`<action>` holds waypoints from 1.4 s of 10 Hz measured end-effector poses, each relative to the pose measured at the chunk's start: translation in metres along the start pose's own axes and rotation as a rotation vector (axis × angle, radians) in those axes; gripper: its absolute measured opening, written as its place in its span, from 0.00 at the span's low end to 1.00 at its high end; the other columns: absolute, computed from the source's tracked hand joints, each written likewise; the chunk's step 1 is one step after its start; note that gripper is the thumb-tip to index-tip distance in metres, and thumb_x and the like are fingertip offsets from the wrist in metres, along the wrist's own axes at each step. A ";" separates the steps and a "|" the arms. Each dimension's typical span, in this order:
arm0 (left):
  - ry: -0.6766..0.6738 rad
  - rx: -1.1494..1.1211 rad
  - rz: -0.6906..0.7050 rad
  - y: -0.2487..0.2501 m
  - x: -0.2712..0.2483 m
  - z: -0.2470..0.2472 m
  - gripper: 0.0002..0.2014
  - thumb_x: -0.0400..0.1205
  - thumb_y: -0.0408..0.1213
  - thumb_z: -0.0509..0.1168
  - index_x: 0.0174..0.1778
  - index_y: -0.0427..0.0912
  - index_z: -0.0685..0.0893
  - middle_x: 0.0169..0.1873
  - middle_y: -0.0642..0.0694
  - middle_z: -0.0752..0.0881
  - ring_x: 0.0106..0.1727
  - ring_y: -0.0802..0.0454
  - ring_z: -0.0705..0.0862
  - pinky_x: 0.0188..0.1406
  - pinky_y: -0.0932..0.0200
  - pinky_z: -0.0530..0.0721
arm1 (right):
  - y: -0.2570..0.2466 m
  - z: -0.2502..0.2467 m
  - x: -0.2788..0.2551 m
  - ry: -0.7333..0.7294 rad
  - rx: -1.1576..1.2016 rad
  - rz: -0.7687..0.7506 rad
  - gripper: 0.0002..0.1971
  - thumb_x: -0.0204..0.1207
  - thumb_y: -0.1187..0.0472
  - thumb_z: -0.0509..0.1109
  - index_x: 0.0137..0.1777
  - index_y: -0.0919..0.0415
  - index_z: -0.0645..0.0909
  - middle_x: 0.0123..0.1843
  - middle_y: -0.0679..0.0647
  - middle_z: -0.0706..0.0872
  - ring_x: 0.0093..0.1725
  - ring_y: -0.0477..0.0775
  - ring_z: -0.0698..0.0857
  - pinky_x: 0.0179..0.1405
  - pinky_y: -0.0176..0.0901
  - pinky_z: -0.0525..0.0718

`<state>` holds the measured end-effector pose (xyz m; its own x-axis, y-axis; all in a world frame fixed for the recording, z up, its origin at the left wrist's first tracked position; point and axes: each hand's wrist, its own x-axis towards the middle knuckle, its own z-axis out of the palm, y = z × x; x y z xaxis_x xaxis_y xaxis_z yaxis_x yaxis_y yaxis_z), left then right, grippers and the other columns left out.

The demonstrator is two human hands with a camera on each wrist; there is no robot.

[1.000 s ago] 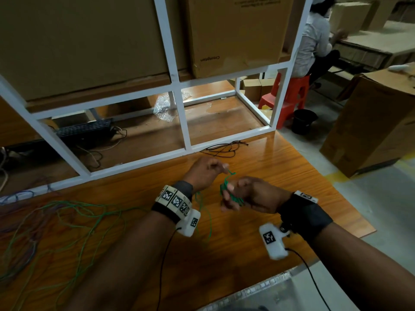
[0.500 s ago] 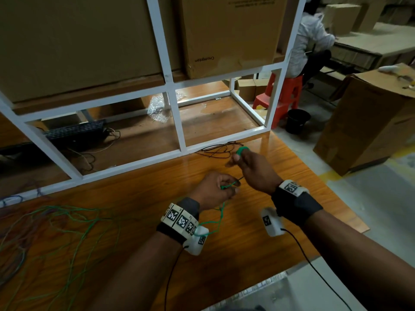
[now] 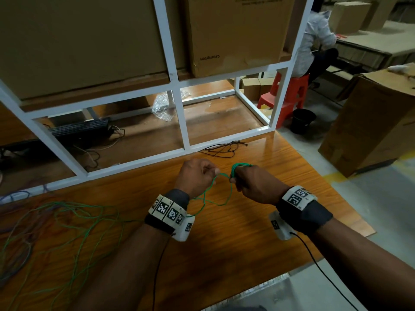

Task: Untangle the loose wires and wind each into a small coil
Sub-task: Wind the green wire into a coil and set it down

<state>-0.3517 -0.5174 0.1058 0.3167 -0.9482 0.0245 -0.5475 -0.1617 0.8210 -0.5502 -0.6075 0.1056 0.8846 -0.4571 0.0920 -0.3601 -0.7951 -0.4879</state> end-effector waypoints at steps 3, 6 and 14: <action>-0.091 -0.574 -0.162 0.012 0.002 -0.003 0.05 0.84 0.32 0.70 0.48 0.33 0.85 0.48 0.27 0.90 0.48 0.39 0.92 0.44 0.49 0.91 | 0.004 0.003 -0.003 0.237 -0.102 0.004 0.16 0.69 0.75 0.71 0.44 0.53 0.74 0.40 0.52 0.84 0.38 0.57 0.83 0.34 0.51 0.80; -0.454 -1.133 -0.313 -0.001 -0.002 -0.011 0.23 0.90 0.47 0.56 0.77 0.39 0.77 0.72 0.32 0.81 0.69 0.33 0.82 0.74 0.33 0.75 | 0.017 0.003 -0.007 0.501 -0.088 0.050 0.09 0.75 0.74 0.72 0.43 0.60 0.80 0.42 0.57 0.88 0.39 0.61 0.86 0.38 0.43 0.77; 0.475 -0.358 -0.385 -0.055 0.037 -0.092 0.19 0.79 0.37 0.69 0.63 0.31 0.86 0.43 0.45 0.85 0.36 0.56 0.79 0.38 0.59 0.81 | 0.088 0.001 -0.068 0.310 -0.208 0.443 0.05 0.77 0.72 0.68 0.48 0.63 0.83 0.42 0.58 0.87 0.40 0.64 0.84 0.37 0.55 0.84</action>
<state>-0.2384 -0.5187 0.1144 0.7851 -0.6064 -0.1261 -0.0661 -0.2845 0.9564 -0.6418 -0.6457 0.0556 0.5194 -0.8346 0.1835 -0.7547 -0.5488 -0.3596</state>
